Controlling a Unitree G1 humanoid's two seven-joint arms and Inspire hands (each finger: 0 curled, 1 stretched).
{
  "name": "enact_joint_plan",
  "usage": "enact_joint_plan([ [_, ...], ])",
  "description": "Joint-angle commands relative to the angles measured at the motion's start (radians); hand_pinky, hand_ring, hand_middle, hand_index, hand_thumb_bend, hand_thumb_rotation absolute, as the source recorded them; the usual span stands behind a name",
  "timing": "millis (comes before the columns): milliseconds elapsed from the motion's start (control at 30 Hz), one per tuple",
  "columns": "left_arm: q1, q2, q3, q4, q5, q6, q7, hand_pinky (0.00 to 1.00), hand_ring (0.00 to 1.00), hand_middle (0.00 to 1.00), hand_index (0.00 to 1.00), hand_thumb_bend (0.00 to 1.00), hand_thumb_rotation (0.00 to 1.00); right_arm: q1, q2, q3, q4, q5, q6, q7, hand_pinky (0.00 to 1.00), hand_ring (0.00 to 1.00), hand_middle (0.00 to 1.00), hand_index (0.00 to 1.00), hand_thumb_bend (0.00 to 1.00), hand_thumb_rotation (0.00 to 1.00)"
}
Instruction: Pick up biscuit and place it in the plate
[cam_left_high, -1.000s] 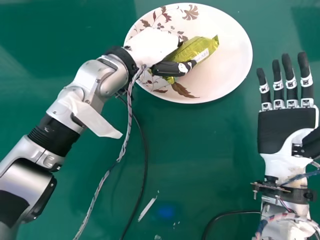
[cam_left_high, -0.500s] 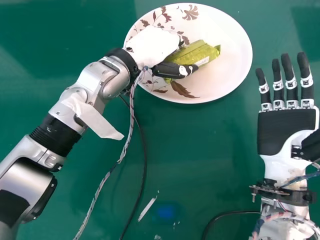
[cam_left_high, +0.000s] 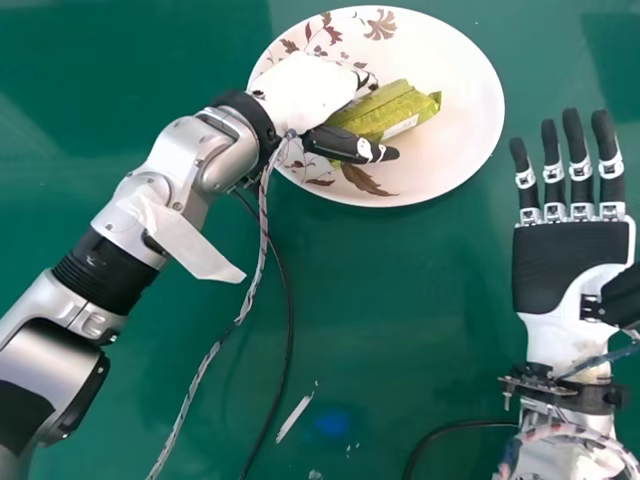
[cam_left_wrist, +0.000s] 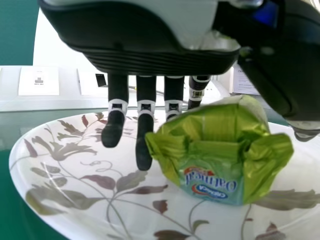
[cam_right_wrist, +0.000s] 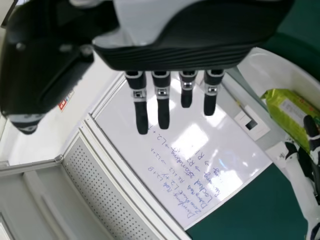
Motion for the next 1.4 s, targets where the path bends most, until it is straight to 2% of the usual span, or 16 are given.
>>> enact_joint_plan([
  [0, 0.049, 0.016, -0.010, -0.006, -0.003, 0.007, -0.054, 0.17, 0.34, 0.91, 0.95, 1.00, 0.98, 0.011, 0.009, -0.003, 0.003, 0.023, 0.010, 0.020, 0.91, 0.93, 0.88, 0.82, 1.00, 0.53],
  [167, 0.056, 0.026, 0.008, -0.049, -0.014, 0.023, -0.080, 0.21, 0.39, 0.96, 1.00, 1.00, 0.89, 0.011, -0.009, -0.006, 0.003, 0.046, 0.030, 0.058, 0.93, 0.94, 0.89, 0.84, 1.00, 0.53],
  [467, 0.075, 0.063, 0.050, -0.137, -0.037, 0.037, -0.137, 0.24, 0.44, 0.98, 1.00, 1.00, 0.87, -0.002, -0.022, -0.028, 0.026, 0.064, 0.041, 0.114, 0.93, 0.96, 0.90, 0.89, 1.00, 0.54],
  [633, 0.083, 0.090, 0.072, -0.192, -0.039, 0.038, -0.152, 0.25, 0.45, 0.98, 1.00, 1.00, 0.81, -0.014, -0.024, -0.037, 0.044, 0.080, 0.048, 0.147, 0.99, 0.96, 0.91, 0.91, 1.00, 0.56],
  [767, 0.085, 0.115, 0.095, -0.239, -0.034, 0.038, -0.173, 0.25, 0.45, 0.97, 1.00, 1.00, 0.81, -0.014, -0.021, -0.043, 0.043, 0.081, 0.057, 0.145, 1.00, 0.97, 0.91, 0.91, 1.00, 0.58],
  [1100, 0.114, 0.152, 0.188, -0.346, -0.085, 0.035, -0.181, 0.25, 0.45, 0.98, 0.99, 1.00, 0.83, -0.021, -0.026, -0.059, 0.050, 0.098, 0.078, 0.173, 1.00, 0.97, 0.92, 0.92, 1.00, 0.56],
  [1167, 0.128, 0.153, 0.209, -0.364, -0.103, 0.022, -0.156, 0.25, 0.44, 0.97, 0.99, 1.00, 0.82, -0.023, -0.024, -0.063, 0.053, 0.094, 0.077, 0.176, 0.98, 0.96, 0.90, 0.90, 1.00, 0.54],
  [1267, 0.153, 0.148, 0.238, -0.377, -0.130, -0.001, -0.111, 0.25, 0.45, 0.97, 0.98, 1.00, 0.82, -0.022, -0.021, -0.064, 0.052, 0.090, 0.078, 0.173, 0.81, 0.90, 0.87, 0.84, 1.00, 0.50],
  [1367, 0.176, 0.141, 0.266, -0.383, -0.159, -0.014, -0.075, 0.25, 0.44, 0.97, 0.98, 1.00, 0.83, -0.022, -0.020, -0.064, 0.050, 0.086, 0.077, 0.172, 0.73, 0.85, 0.84, 0.79, 1.00, 0.48],
])
